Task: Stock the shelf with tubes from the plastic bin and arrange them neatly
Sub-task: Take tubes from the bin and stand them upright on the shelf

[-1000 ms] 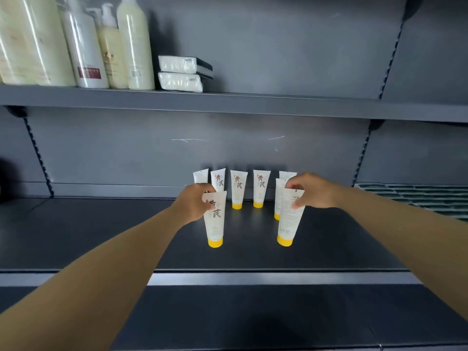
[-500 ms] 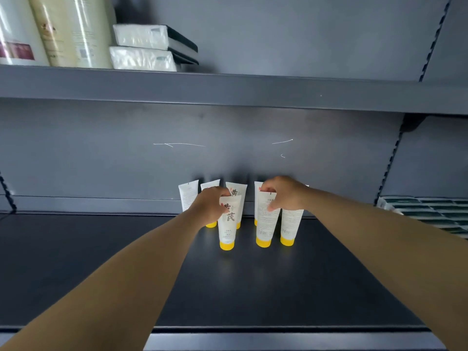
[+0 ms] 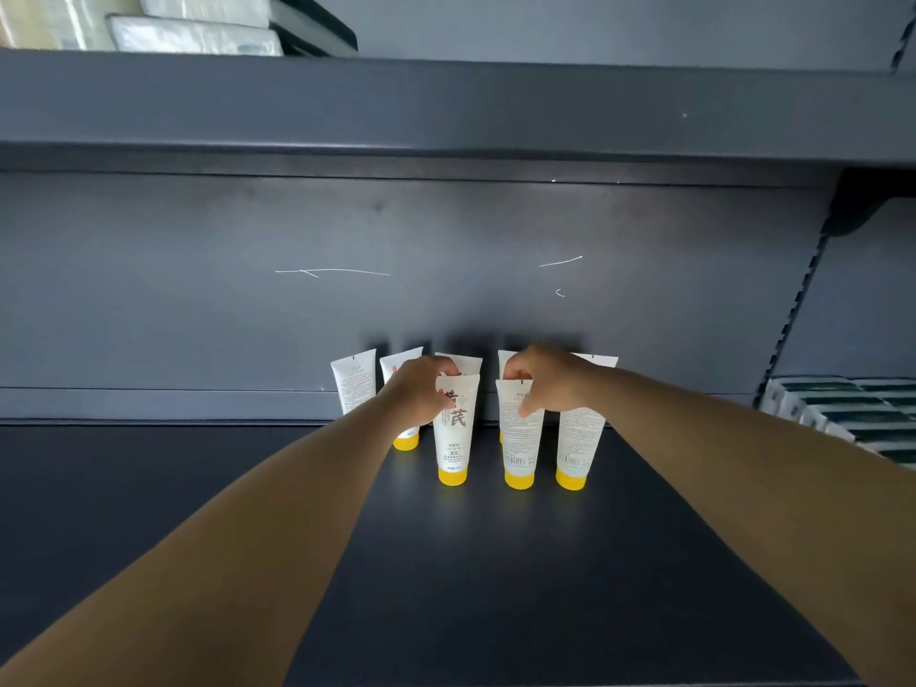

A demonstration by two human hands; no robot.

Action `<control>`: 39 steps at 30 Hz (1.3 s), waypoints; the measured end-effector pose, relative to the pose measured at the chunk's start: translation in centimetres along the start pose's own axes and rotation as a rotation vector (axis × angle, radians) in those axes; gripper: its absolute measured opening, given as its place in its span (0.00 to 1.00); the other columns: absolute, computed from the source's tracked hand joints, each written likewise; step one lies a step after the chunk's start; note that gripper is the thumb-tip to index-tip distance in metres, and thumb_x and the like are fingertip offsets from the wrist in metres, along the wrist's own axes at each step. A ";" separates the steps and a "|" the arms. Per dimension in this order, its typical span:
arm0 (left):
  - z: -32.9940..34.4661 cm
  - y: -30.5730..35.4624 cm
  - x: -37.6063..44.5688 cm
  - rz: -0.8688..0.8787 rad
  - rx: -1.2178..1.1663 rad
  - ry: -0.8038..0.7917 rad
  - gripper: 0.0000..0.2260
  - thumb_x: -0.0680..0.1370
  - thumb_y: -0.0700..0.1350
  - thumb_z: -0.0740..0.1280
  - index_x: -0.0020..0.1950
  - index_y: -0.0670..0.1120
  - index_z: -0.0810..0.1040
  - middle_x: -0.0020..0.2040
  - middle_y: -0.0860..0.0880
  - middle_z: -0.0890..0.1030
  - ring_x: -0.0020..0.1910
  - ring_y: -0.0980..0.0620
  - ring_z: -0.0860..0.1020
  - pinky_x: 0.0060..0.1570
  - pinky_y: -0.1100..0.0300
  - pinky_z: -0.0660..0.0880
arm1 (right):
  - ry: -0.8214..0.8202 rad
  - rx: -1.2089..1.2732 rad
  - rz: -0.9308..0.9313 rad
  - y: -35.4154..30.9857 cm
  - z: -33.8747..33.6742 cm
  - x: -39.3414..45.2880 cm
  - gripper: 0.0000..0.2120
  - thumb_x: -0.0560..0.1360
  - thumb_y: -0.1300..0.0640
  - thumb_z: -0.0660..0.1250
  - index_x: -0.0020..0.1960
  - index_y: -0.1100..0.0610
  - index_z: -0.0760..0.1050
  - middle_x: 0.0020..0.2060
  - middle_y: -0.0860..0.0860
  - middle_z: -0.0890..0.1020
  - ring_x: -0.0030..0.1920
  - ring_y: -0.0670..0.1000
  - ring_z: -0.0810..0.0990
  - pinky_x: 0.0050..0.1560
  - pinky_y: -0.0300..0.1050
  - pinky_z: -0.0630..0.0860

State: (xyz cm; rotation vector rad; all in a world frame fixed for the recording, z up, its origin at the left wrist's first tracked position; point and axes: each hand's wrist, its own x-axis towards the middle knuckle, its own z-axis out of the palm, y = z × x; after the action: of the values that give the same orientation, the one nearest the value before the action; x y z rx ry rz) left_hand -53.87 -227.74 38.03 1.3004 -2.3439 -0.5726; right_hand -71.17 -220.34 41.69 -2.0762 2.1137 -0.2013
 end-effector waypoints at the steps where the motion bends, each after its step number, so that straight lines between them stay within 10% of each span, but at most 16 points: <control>1: 0.0 0.0 0.1 0.002 0.000 -0.004 0.18 0.74 0.40 0.69 0.64 0.47 0.74 0.61 0.46 0.77 0.56 0.47 0.76 0.51 0.60 0.70 | -0.001 -0.004 0.000 0.0 0.0 0.2 0.17 0.69 0.61 0.74 0.56 0.57 0.76 0.47 0.49 0.76 0.45 0.50 0.75 0.34 0.37 0.67; 27: -0.3 0.4 0.0 0.024 0.028 -0.005 0.18 0.74 0.38 0.69 0.63 0.45 0.75 0.62 0.46 0.76 0.58 0.48 0.75 0.51 0.62 0.68 | -0.063 -0.092 -0.011 0.3 -0.7 0.4 0.13 0.68 0.57 0.75 0.48 0.55 0.74 0.41 0.48 0.76 0.42 0.50 0.74 0.33 0.37 0.66; 39: -2.5 3.2 -2.8 0.046 0.027 0.053 0.15 0.69 0.37 0.72 0.54 0.46 0.78 0.57 0.47 0.78 0.55 0.49 0.77 0.52 0.59 0.73 | 0.038 -0.005 -0.030 -1.0 -3.3 -4.1 0.21 0.69 0.59 0.74 0.60 0.55 0.74 0.56 0.52 0.77 0.56 0.53 0.76 0.56 0.47 0.75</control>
State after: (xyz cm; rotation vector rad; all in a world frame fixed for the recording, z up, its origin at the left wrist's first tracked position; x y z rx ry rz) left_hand -53.43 -224.21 41.36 1.2546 -2.3390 -0.4878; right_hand -70.88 -216.37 45.19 -2.1248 2.1075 -0.2410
